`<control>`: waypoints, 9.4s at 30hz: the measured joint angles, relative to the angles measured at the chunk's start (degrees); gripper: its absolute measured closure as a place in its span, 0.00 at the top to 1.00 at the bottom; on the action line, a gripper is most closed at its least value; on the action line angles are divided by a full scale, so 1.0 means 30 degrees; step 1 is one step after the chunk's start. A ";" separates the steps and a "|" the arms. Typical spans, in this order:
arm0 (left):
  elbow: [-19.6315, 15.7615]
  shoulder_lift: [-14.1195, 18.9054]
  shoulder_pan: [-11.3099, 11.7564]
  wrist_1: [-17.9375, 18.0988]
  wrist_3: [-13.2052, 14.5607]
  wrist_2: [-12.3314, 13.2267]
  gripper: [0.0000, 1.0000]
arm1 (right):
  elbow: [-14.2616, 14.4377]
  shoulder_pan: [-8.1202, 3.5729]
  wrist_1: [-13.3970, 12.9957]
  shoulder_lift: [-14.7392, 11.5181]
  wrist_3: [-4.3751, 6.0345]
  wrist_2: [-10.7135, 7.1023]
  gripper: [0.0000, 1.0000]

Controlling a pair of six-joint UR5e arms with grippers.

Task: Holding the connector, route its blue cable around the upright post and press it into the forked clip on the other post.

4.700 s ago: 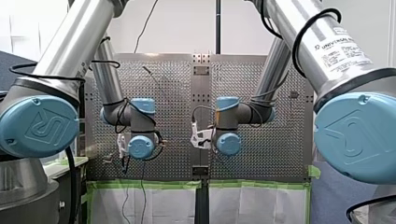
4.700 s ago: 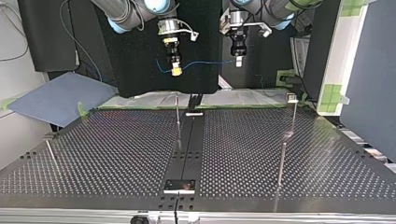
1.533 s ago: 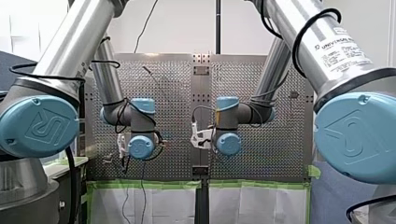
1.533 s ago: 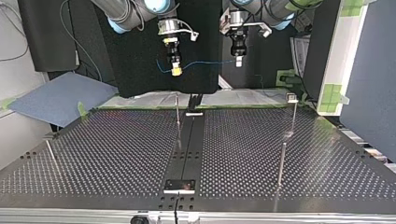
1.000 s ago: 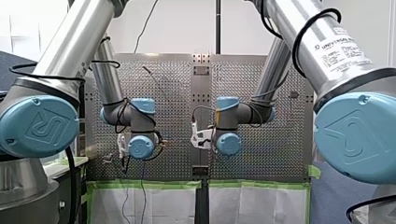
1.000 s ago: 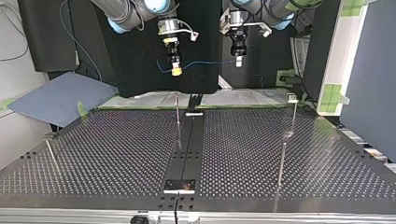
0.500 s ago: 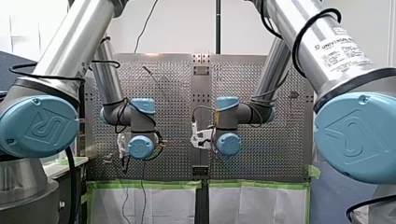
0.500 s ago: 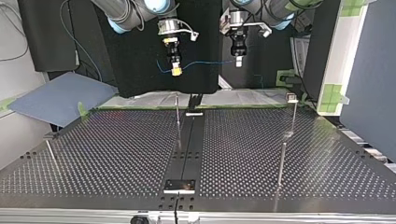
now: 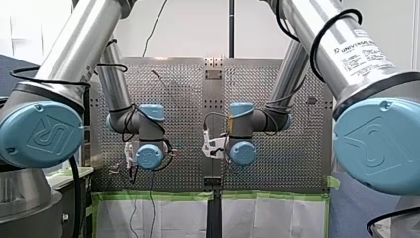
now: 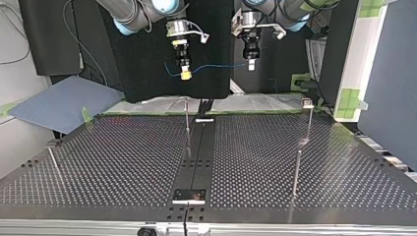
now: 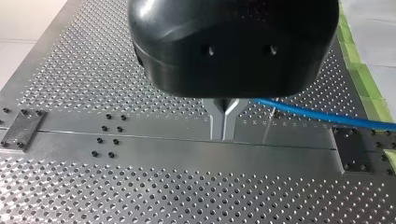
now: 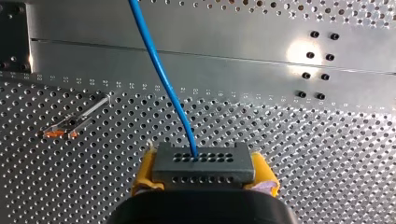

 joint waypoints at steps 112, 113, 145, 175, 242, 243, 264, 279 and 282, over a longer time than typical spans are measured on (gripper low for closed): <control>0.2122 0.0788 0.1381 -0.1618 0.0947 -0.0429 0.00 | -0.4947 0.0307 0.5460 0.1277 0.3130 0.0047 0.00; 0.2312 0.0980 0.1428 -0.1807 0.0944 -0.0426 0.00 | -0.5046 0.0289 0.5590 0.1148 0.3131 -0.0047 0.00; 0.5807 0.6347 0.2663 -0.7174 -0.0960 -0.2538 0.00 | -0.9918 -0.0670 1.0532 -0.3677 0.3082 -0.3739 0.00; 1.1157 1.1366 0.5342 -1.2525 -0.2072 -0.2155 0.00 | -1.3226 -0.0669 1.1892 -0.3709 0.3151 -0.5967 0.00; 1.4156 0.4163 1.2811 -1.5566 -0.6661 0.9551 0.00 | -1.8338 -0.0794 1.3381 0.0689 0.3515 -0.5672 0.00; 1.4155 0.4104 1.2783 -1.5597 -0.6710 0.9710 0.00 | -1.8339 -0.0795 1.3429 0.0700 0.3515 -0.5590 0.00; 1.4092 0.3541 1.2110 -1.6321 -0.6513 1.1089 0.22 | -1.8309 -0.0674 1.5802 0.1471 0.2925 -0.5039 0.00; 1.4092 0.3544 1.1994 -1.6870 -0.6330 1.0693 1.00 | -1.6990 -0.0572 1.5647 0.1723 0.2658 -0.4498 0.00; 1.4092 0.3545 1.1948 -1.6978 -0.6315 1.0681 1.00 | -1.6517 -0.0573 1.5198 0.1730 0.2698 -0.4476 0.00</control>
